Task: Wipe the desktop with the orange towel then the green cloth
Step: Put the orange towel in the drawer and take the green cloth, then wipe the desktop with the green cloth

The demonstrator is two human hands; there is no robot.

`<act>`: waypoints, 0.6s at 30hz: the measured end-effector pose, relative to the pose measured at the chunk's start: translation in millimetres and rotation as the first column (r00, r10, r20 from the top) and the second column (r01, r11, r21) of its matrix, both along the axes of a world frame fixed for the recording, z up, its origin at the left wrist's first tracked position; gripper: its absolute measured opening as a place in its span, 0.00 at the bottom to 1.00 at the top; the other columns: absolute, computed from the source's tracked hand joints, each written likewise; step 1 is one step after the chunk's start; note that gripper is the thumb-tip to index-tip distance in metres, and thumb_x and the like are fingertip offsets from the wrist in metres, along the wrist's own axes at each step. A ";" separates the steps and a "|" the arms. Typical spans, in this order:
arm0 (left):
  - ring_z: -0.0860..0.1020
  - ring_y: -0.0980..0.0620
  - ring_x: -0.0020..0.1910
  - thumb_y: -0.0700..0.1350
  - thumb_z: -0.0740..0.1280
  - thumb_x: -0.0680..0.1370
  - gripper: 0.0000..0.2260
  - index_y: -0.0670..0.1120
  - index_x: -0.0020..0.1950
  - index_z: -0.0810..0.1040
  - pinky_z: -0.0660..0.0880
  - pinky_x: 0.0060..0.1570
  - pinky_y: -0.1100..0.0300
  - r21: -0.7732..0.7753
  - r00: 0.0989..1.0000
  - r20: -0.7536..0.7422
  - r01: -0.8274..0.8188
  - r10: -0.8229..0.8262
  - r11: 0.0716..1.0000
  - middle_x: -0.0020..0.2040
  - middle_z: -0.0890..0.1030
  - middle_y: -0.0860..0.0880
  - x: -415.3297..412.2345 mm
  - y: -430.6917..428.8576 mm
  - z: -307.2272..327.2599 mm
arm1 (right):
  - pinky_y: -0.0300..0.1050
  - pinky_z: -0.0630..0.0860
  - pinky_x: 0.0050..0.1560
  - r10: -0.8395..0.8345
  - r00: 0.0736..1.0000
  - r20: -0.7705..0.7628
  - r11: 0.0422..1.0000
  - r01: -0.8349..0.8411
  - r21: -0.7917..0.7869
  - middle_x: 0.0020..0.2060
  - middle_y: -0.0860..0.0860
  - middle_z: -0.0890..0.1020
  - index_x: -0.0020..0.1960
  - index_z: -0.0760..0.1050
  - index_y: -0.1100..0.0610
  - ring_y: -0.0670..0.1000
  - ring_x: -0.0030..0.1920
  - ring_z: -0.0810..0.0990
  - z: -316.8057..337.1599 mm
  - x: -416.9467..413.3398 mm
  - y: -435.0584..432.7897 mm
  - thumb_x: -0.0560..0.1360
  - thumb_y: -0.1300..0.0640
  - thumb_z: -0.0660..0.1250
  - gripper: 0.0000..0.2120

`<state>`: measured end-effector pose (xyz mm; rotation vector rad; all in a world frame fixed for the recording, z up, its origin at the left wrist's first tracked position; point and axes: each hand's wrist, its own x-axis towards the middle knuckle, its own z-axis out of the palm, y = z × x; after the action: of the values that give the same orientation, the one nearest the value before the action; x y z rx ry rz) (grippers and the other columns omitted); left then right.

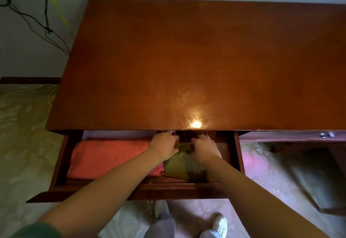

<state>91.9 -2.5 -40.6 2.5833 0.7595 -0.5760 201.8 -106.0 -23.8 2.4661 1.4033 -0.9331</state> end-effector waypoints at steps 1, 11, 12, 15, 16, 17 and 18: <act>0.74 0.44 0.60 0.51 0.65 0.76 0.14 0.45 0.57 0.75 0.72 0.54 0.54 -0.037 1.000 0.028 0.014 -0.013 0.999 0.63 0.73 0.45 -1.5 -0.3 3.6 | 0.51 0.71 0.62 -0.034 0.997 -0.069 0.999 0.035 0.021 0.59 0.55 0.75 0.60 0.73 0.55 0.57 0.62 0.72 5.4 0.7 -0.9 0.74 0.54 0.64 0.15; 0.75 0.49 0.39 0.48 0.67 0.77 0.06 0.51 0.48 0.69 0.65 0.36 0.57 -0.271 0.912 0.279 -0.227 0.302 0.936 0.37 0.75 0.51 -52.4 62.3 94.3 | 0.46 0.66 0.37 -0.052 0.944 -0.327 0.941 0.156 0.300 0.37 0.52 0.74 0.43 0.69 0.53 0.53 0.41 0.73 91.6 -3.2 53.4 0.73 0.57 0.67 0.06; 0.75 0.50 0.38 0.48 0.67 0.77 0.06 0.51 0.48 0.70 0.65 0.34 0.58 -0.253 0.893 0.312 -0.250 0.323 0.935 0.37 0.75 0.52 -54.8 75.4 103.2 | 0.45 0.65 0.37 -0.035 0.946 -0.322 0.932 0.148 0.331 0.39 0.53 0.75 0.44 0.69 0.54 0.54 0.42 0.73 97.9 -5.6 67.7 0.74 0.57 0.67 0.06; 0.77 0.49 0.50 0.47 0.68 0.76 0.11 0.48 0.57 0.74 0.68 0.41 0.61 -0.183 0.837 0.397 -0.329 0.376 0.926 0.50 0.79 0.48 -59.8 113.3 120.3 | 0.43 0.67 0.41 -0.037 0.957 -0.287 0.901 0.156 0.404 0.48 0.57 0.79 0.55 0.73 0.56 0.57 0.51 0.77 109.1 -11.0 110.2 0.74 0.57 0.68 0.11; 0.76 0.48 0.57 0.46 0.68 0.76 0.16 0.48 0.63 0.72 0.70 0.49 0.61 -0.169 0.825 0.403 -0.358 0.395 0.919 0.59 0.77 0.47 -61.1 123.6 121.7 | 0.44 0.71 0.47 -0.044 0.960 -0.276 0.896 0.160 0.414 0.55 0.57 0.79 0.62 0.71 0.56 0.57 0.56 0.77 110.5 -12.5 122.2 0.74 0.57 0.69 0.18; 0.72 0.48 0.63 0.46 0.69 0.76 0.22 0.48 0.69 0.68 0.70 0.57 0.59 -0.161 0.818 0.393 -0.388 0.420 0.907 0.66 0.72 0.46 -62.8 131.2 122.2 | 0.47 0.73 0.54 -0.057 0.963 -0.262 0.899 0.164 0.406 0.61 0.57 0.76 0.68 0.66 0.57 0.57 0.60 0.76 111.0 -14.1 131.2 0.74 0.57 0.69 0.24; 0.69 0.47 0.68 0.47 0.69 0.76 0.27 0.48 0.72 0.64 0.68 0.63 0.55 -0.160 0.809 0.378 -0.422 0.450 0.892 0.70 0.67 0.46 -66.3 136.3 121.2 | 0.49 0.72 0.60 -0.069 0.968 -0.242 0.906 0.162 0.392 0.65 0.57 0.73 0.72 0.62 0.57 0.58 0.63 0.74 110.5 -15.8 137.4 0.75 0.57 0.69 0.29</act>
<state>25.6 133.9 80.6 2.2334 1.1095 0.0810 186.0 31.4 86.7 2.8494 1.6906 -1.0620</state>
